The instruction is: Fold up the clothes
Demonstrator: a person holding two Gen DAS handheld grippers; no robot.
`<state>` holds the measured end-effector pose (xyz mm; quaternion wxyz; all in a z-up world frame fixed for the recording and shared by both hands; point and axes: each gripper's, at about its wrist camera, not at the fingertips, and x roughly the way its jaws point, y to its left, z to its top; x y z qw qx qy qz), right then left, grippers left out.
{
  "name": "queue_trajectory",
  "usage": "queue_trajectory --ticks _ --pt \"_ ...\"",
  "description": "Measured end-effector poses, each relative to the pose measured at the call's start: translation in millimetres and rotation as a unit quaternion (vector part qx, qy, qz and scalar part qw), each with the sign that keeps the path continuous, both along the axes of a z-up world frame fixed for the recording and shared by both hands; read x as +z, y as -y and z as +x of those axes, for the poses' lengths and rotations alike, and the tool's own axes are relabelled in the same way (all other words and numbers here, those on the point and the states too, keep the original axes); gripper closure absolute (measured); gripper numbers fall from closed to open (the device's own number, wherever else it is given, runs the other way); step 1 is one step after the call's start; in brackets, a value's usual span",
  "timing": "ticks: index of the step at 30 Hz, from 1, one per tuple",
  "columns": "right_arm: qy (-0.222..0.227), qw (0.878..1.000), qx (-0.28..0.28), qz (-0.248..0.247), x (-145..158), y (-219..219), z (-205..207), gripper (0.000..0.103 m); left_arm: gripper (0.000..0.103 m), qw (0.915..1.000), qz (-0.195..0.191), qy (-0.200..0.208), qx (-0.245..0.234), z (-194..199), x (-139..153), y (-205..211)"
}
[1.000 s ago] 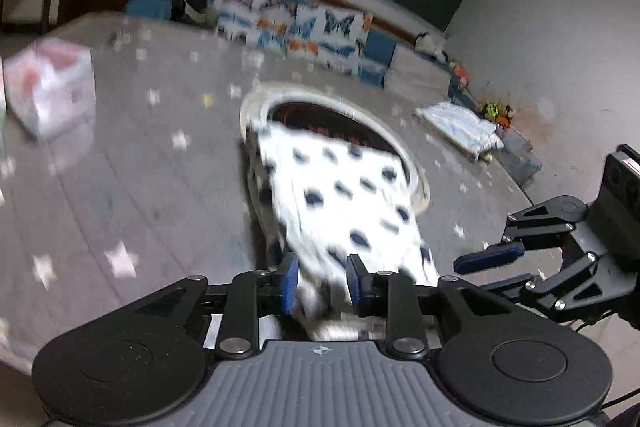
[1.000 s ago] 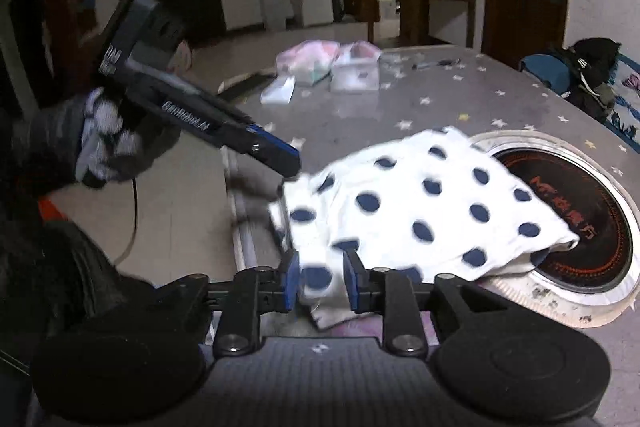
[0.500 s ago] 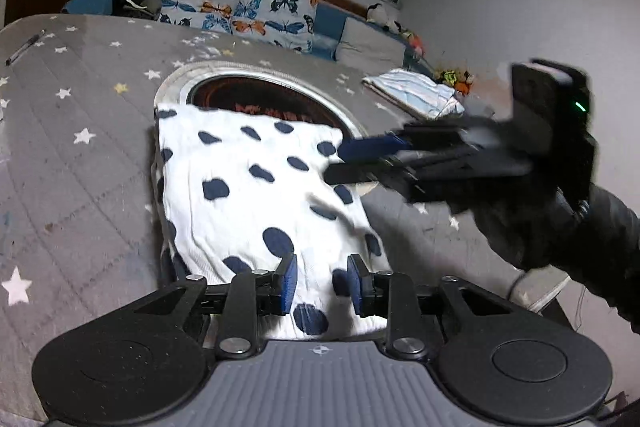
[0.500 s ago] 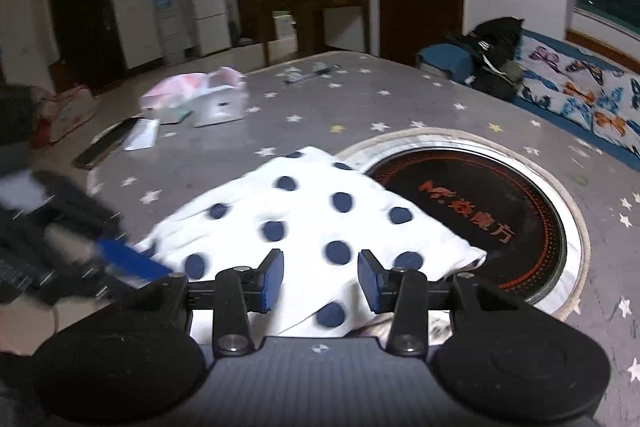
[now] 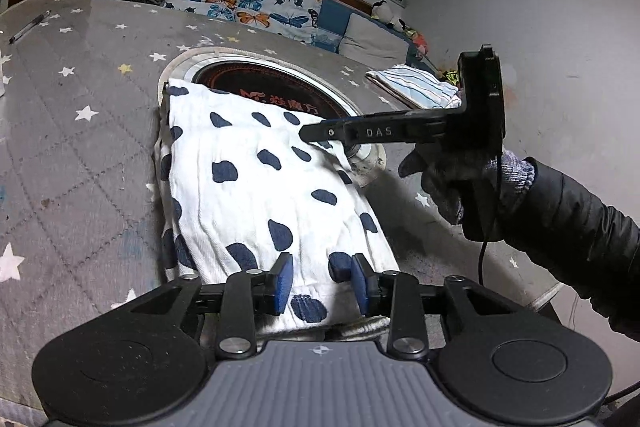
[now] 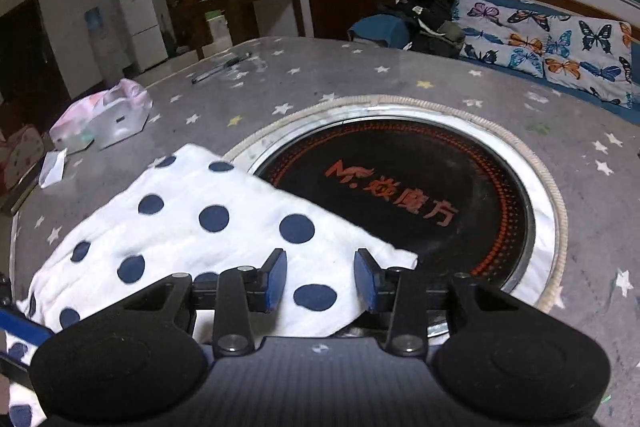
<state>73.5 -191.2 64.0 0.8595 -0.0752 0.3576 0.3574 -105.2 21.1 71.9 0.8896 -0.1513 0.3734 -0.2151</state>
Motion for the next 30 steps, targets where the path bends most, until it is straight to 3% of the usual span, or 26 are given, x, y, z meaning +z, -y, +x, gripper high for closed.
queue_trajectory --ticks 7,15,21,25,30 --pt "0.018 0.997 0.072 0.004 23.5 -36.4 -13.6 0.061 0.057 1.0000 -0.002 0.003 0.000 -2.1 0.7 4.0" --pt "0.016 0.984 0.172 -0.039 13.0 -106.2 -24.6 0.061 0.052 0.9998 -0.018 0.003 0.005 -3.3 -1.0 1.5" --pt "0.022 0.984 0.166 -0.060 1.7 -132.0 -7.5 0.059 0.050 0.9996 -0.028 0.004 0.008 -3.7 -2.6 -1.6" --pt "0.030 0.987 0.146 -0.067 -2.0 -137.3 7.1 0.047 0.049 0.9995 -0.028 0.007 0.008 -5.5 -2.1 -2.0" --pt "0.024 0.992 0.108 -0.063 -2.6 -132.8 22.8 0.047 0.048 0.9995 -0.026 0.009 0.013 -11.6 -0.7 -1.1"
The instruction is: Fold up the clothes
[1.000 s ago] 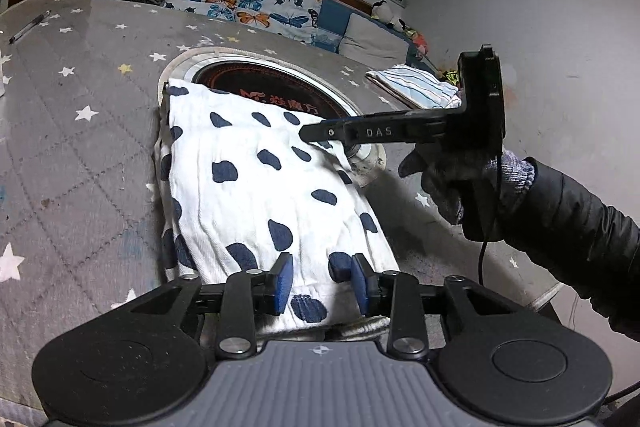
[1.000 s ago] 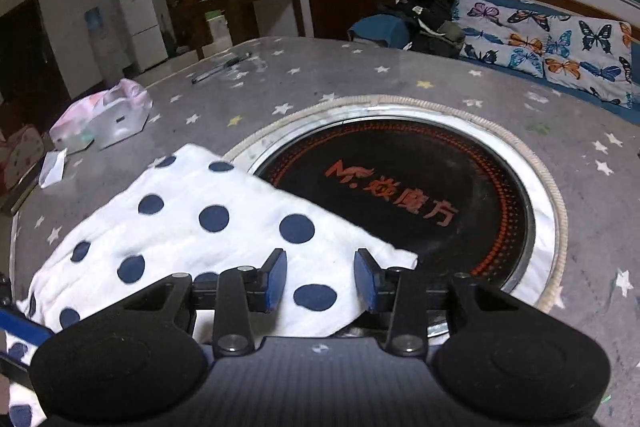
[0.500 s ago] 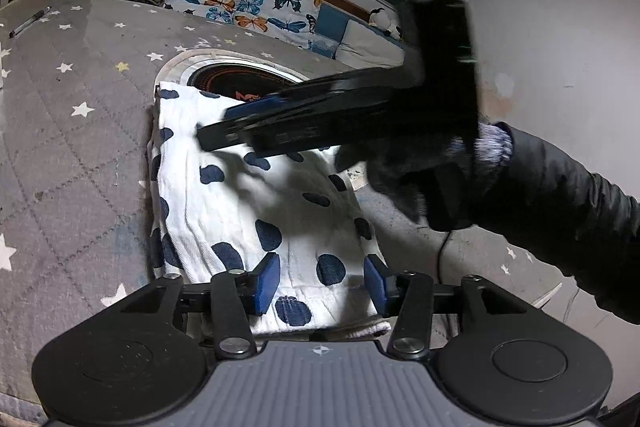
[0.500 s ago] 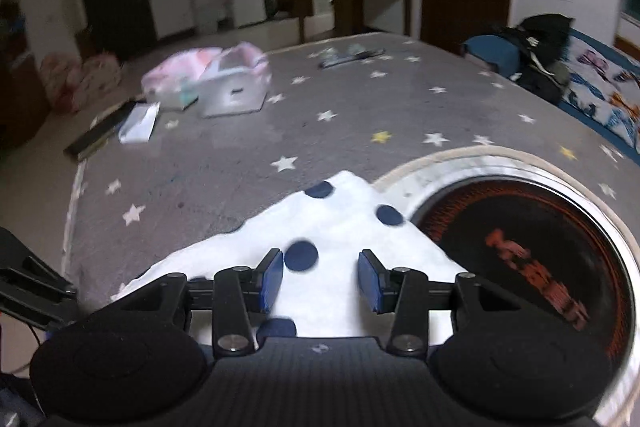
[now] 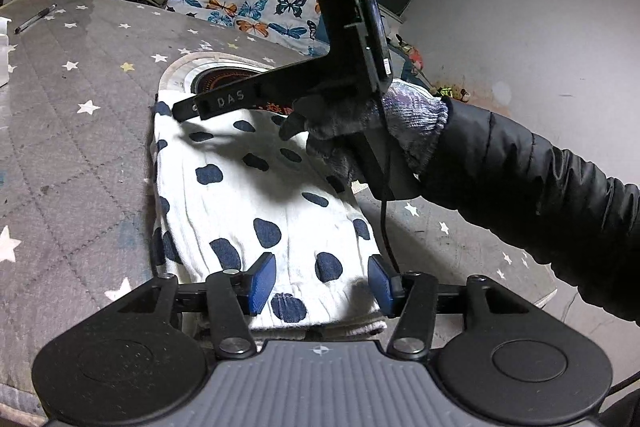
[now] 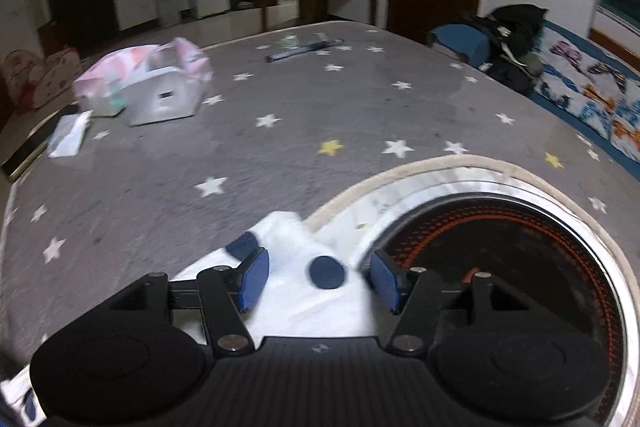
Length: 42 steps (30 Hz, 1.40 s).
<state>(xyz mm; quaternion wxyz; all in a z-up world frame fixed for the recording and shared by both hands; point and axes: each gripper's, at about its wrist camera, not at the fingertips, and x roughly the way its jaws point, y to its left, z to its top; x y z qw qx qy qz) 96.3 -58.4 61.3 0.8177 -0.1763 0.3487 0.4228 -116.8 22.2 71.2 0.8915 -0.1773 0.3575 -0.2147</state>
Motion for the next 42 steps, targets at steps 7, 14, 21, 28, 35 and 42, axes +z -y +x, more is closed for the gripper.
queue_trajectory --ticks 7,14,21,28,35,42 --pt "0.002 1.000 -0.031 0.002 2.6 21.0 5.4 0.046 0.044 0.9999 0.012 0.010 0.007 -9.4 6.0 -4.0" --pt "-0.010 0.998 -0.064 0.004 1.1 48.3 10.9 0.042 0.033 0.9990 0.032 0.022 0.024 -22.9 13.0 -7.9" --pt "-0.014 0.996 -0.083 0.010 -0.7 61.7 11.6 0.027 0.017 0.9975 0.052 0.035 0.033 -31.1 18.6 -9.4" --pt "-0.017 0.995 -0.096 0.015 -2.4 66.3 11.0 0.017 0.013 0.9947 0.080 0.037 0.052 -35.0 17.3 -15.4" --pt "-0.011 0.994 -0.103 0.024 -0.2 69.2 8.7 0.006 0.008 0.9911 0.113 0.033 0.062 -37.1 10.4 -16.8" --pt "0.006 0.994 -0.102 0.040 9.6 73.8 -2.6 0.000 0.001 0.9883 0.133 0.033 0.067 -35.9 5.8 -15.2"
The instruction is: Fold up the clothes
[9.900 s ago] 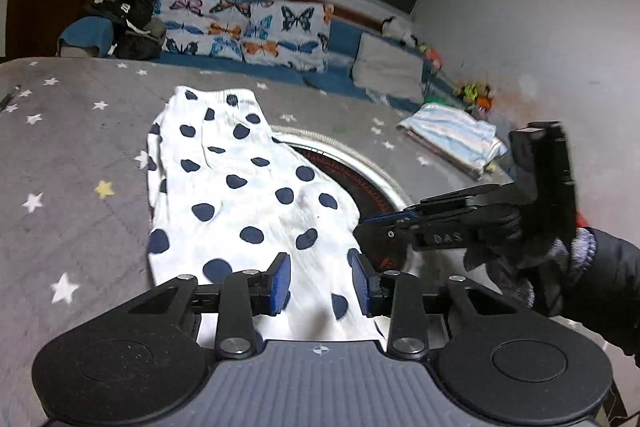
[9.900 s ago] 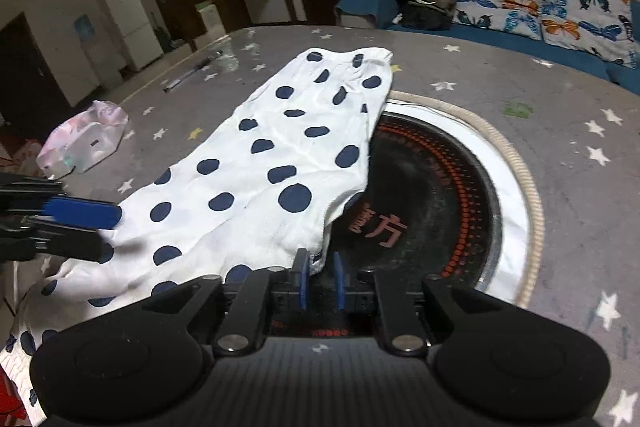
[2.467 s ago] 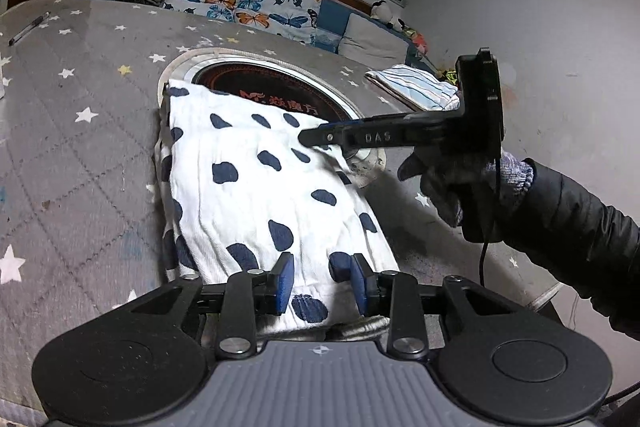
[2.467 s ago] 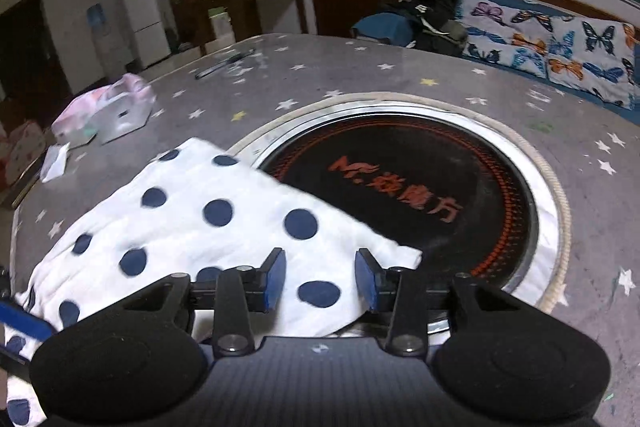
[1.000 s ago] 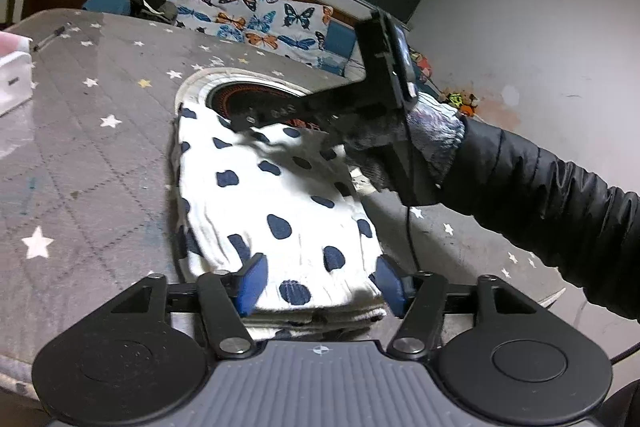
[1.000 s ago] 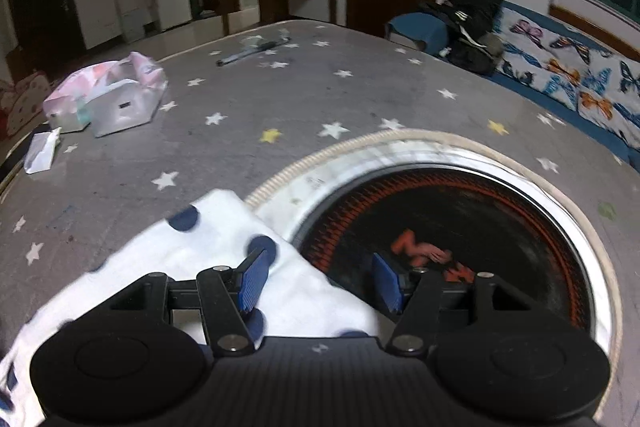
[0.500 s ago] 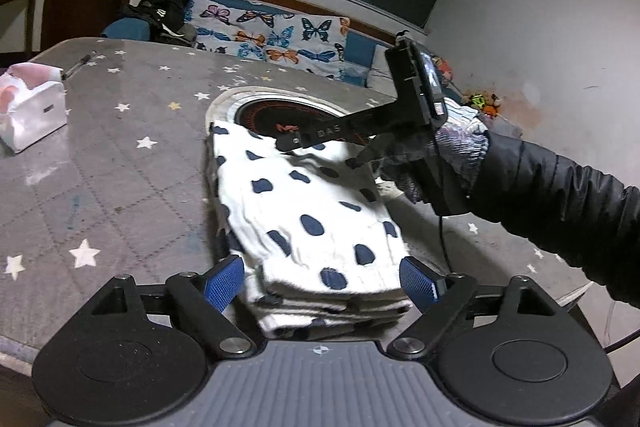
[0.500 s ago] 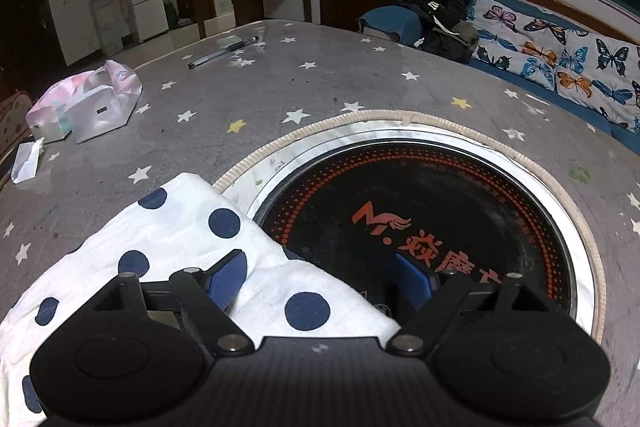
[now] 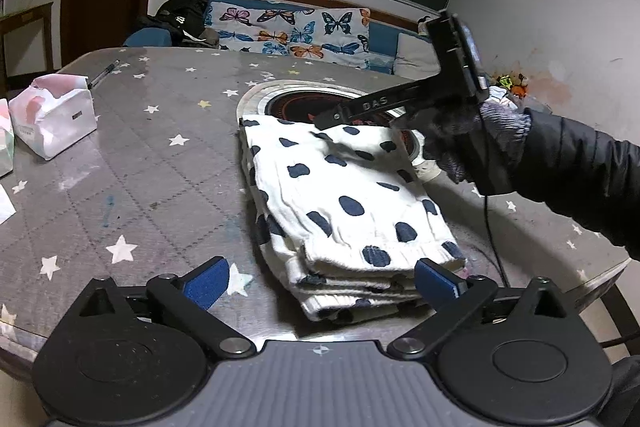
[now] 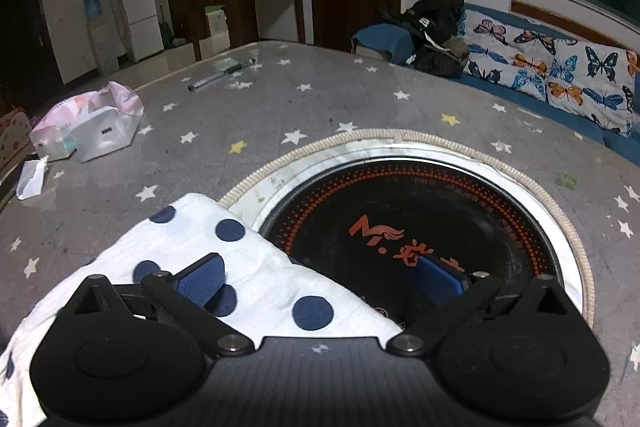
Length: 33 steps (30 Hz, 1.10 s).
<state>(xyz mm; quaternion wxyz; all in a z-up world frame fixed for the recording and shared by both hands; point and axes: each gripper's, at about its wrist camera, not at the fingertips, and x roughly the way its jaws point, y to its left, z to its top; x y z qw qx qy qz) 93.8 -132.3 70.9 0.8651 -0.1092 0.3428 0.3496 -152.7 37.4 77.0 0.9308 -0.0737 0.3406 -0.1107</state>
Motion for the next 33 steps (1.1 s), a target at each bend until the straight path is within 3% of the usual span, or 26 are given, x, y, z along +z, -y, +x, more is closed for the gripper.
queue_trajectory --ticks 8,23,28,33 --pt "0.009 0.999 0.042 0.018 10.5 7.7 -37.7 0.000 0.000 0.9999 0.004 -0.006 0.012 1.2 -1.0 -2.9" --pt "0.049 0.985 0.164 -0.021 2.6 11.1 -138.2 0.000 0.000 0.9991 0.011 -0.015 0.039 1.4 -5.3 -13.7" --pt "0.095 0.977 0.186 -0.039 5.6 16.2 -160.8 0.000 0.000 0.9982 0.048 -0.023 0.027 -1.8 -15.8 -6.0" --pt "0.085 0.982 0.165 -0.023 9.0 21.6 -153.7 0.000 0.000 0.9954 0.092 -0.019 0.016 -4.5 -25.7 3.7"
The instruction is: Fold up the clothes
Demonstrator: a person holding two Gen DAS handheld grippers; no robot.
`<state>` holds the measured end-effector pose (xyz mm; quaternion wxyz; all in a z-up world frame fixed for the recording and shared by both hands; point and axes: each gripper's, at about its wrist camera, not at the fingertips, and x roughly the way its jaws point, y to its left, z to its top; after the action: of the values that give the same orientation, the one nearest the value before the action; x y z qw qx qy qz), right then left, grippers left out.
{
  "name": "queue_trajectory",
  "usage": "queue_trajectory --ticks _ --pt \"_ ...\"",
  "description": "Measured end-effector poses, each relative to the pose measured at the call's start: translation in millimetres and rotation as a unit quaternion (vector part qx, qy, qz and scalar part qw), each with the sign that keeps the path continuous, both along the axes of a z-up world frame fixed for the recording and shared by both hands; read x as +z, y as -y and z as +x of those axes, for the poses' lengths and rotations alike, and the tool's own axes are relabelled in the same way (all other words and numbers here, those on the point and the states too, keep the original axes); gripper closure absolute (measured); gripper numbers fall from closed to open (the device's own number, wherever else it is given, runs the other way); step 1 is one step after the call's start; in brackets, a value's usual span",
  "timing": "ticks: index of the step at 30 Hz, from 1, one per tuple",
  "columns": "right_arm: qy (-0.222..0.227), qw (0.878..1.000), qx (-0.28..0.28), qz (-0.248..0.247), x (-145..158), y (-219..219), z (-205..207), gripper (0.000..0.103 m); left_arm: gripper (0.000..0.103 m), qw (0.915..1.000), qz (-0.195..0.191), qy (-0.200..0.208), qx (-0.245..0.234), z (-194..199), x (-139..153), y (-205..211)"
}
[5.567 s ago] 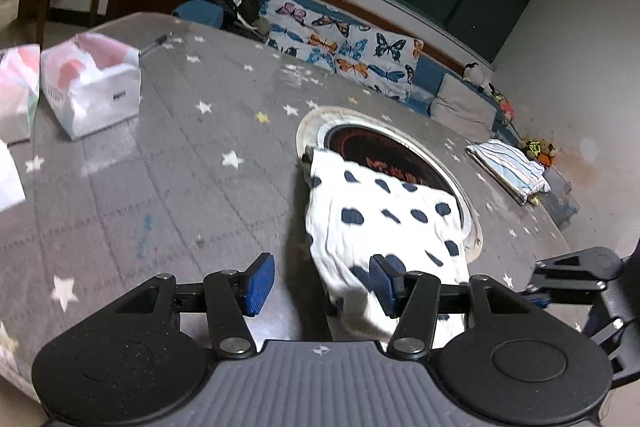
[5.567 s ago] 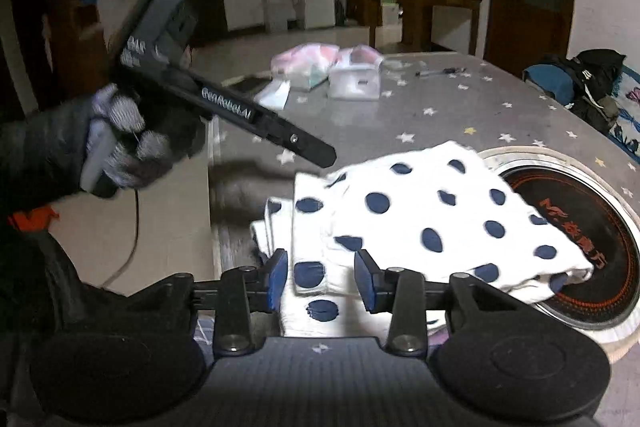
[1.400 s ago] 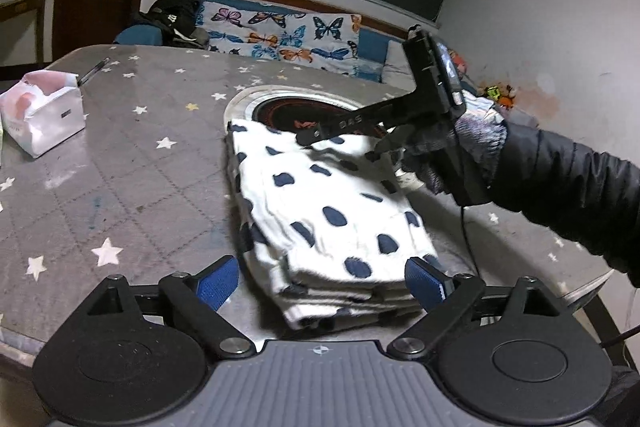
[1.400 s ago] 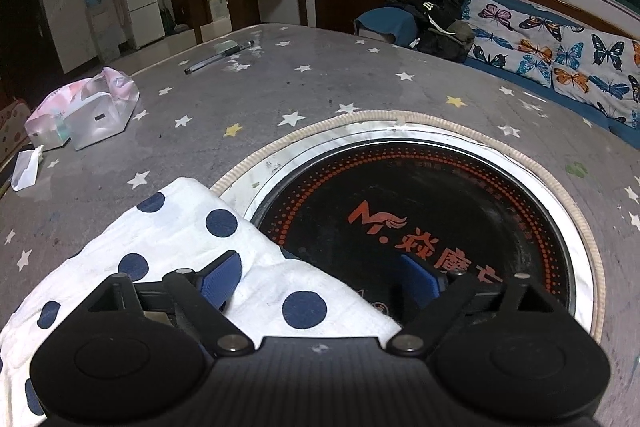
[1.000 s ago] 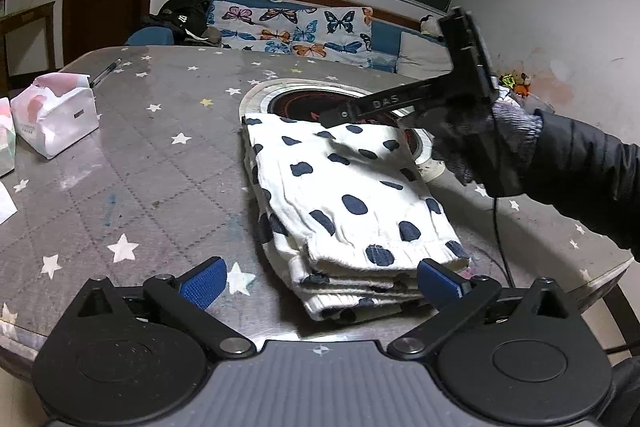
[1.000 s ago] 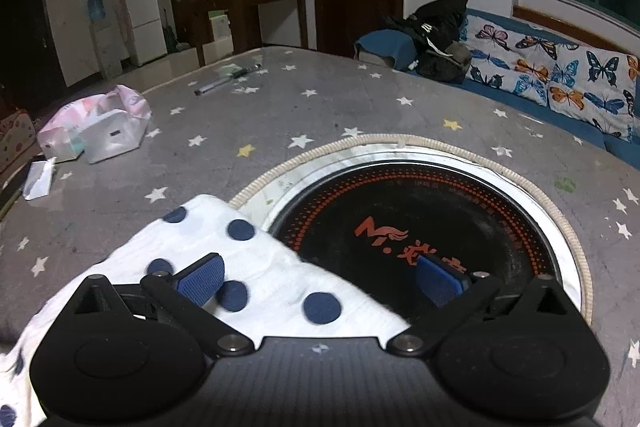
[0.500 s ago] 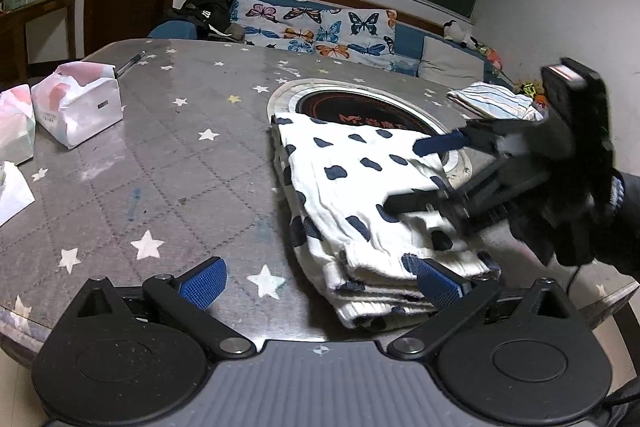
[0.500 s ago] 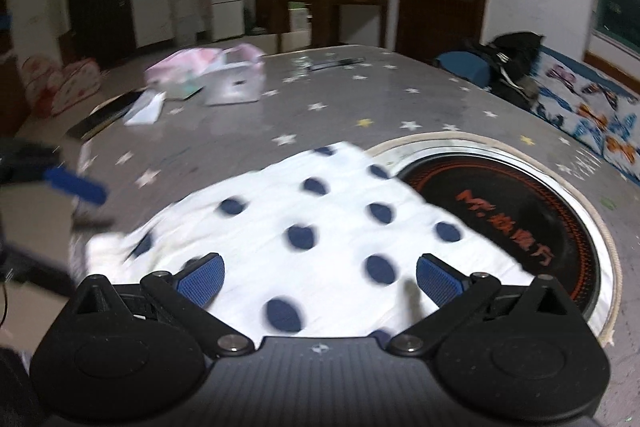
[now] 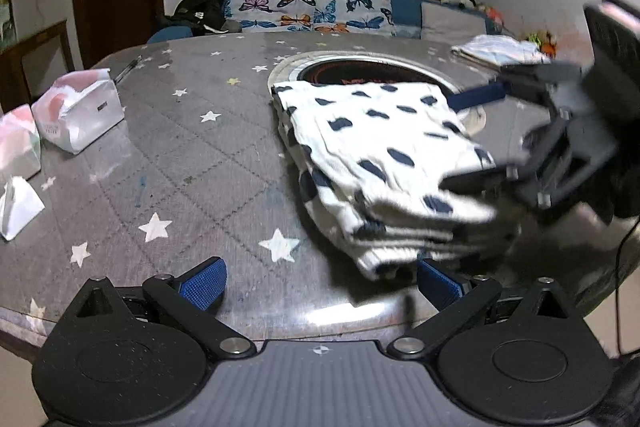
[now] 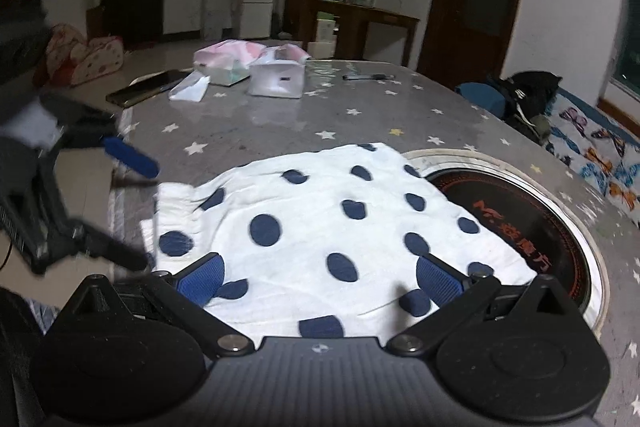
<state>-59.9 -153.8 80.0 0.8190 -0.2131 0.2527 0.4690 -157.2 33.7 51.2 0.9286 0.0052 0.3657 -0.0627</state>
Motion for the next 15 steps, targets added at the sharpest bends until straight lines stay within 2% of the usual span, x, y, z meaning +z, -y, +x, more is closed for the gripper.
queue_trajectory --ticks 4,8,11,15 --pt "-0.001 1.000 -0.010 0.012 1.7 -0.1 4.6 0.000 0.000 0.9998 0.018 -0.001 0.008 2.5 -5.8 1.0" --pt "-0.012 1.000 0.006 -0.003 -4.9 -6.7 2.0 0.000 0.000 0.9997 0.021 0.000 0.012 4.3 -7.8 -0.9" --pt "-0.001 1.000 0.014 -0.011 -6.2 -8.0 -3.5 0.000 0.000 0.9997 0.021 0.001 0.016 4.9 -8.2 -3.0" --pt "0.014 1.000 0.000 0.003 1.5 -8.8 2.1 0.000 0.000 0.9994 0.019 0.004 0.027 6.3 -8.9 -6.9"
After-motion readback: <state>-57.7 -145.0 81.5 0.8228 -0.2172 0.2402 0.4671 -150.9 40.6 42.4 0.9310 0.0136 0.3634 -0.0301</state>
